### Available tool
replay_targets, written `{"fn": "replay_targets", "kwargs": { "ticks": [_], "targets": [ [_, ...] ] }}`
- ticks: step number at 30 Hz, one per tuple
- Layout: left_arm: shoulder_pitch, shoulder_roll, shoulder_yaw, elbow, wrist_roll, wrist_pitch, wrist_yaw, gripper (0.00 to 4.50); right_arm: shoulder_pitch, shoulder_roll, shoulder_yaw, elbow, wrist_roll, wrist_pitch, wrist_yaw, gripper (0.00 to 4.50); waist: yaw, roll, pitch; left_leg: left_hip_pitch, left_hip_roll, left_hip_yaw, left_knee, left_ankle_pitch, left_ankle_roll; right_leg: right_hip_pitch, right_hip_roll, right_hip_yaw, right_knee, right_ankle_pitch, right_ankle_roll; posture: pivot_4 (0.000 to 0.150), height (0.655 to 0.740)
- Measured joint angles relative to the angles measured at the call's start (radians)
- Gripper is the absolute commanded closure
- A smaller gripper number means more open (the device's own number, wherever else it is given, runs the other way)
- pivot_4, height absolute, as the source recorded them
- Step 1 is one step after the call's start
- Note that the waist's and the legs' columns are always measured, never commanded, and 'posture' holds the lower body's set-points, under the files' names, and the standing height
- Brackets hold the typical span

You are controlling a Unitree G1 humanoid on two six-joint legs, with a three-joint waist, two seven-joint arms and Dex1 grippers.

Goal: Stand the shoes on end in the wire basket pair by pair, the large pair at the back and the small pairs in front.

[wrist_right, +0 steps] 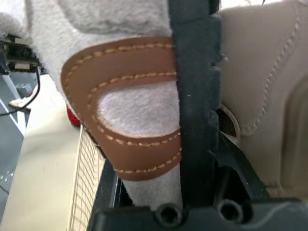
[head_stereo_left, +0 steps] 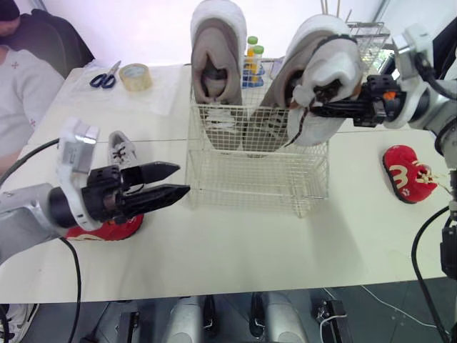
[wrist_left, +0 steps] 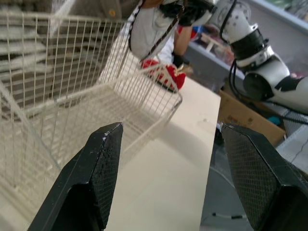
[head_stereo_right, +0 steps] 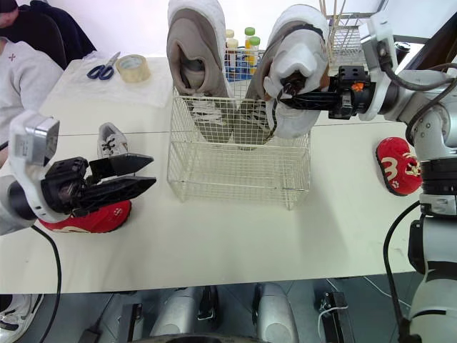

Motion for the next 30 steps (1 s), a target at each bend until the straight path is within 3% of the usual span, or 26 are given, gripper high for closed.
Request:
{"fn": "replay_targets", "kwargs": {
  "ticks": [4,11,14,18,30],
  "targets": [
    [0.015,-0.007,-0.007,-0.096,0.003,-0.011,0.093,1.17,0.045,0.054,-0.032,0.064,-0.043,-0.063,0.029,3.28,0.001,0.000,0.000,0.000,-0.001,-0.001,0.003,0.000,0.000,0.002,-0.001,0.000,-0.001,0.000,0.000,0.150,0.7400],
    [0.027,-0.112,-0.108,-0.223,-0.004,-0.090,0.281,1.17,0.067,0.108,-0.067,0.086,-0.092,-0.109,0.046,3.28,0.000,0.000,0.000,0.003,-0.001,-0.001,0.003,0.000,0.000,0.004,-0.002,0.000,0.001,0.001,-0.001,0.150,0.7400],
    [0.041,-0.142,-0.146,-0.233,0.002,-0.110,0.314,1.13,0.080,0.131,-0.065,0.096,-0.123,-0.130,0.057,2.30,0.000,0.000,0.000,0.003,-0.001,-0.001,0.003,0.000,0.000,0.004,-0.002,0.000,0.001,0.001,-0.001,0.150,0.7400],
    [0.080,-0.159,-0.173,-0.228,0.022,-0.116,0.312,1.13,0.093,0.146,-0.060,0.123,-0.166,-0.152,0.078,0.26,0.001,0.000,0.000,0.003,-0.001,-0.001,0.004,0.000,0.000,0.004,-0.001,0.000,0.001,0.001,-0.001,0.150,0.7400],
    [0.104,-0.182,-0.205,-0.201,0.052,-0.129,0.283,1.13,0.133,0.101,-0.099,0.051,-0.199,-0.106,0.048,0.26,0.002,0.000,0.000,0.003,-0.001,-0.002,0.004,0.000,0.000,0.005,-0.001,0.000,0.001,0.001,-0.001,0.150,0.7400]
  ]
}}
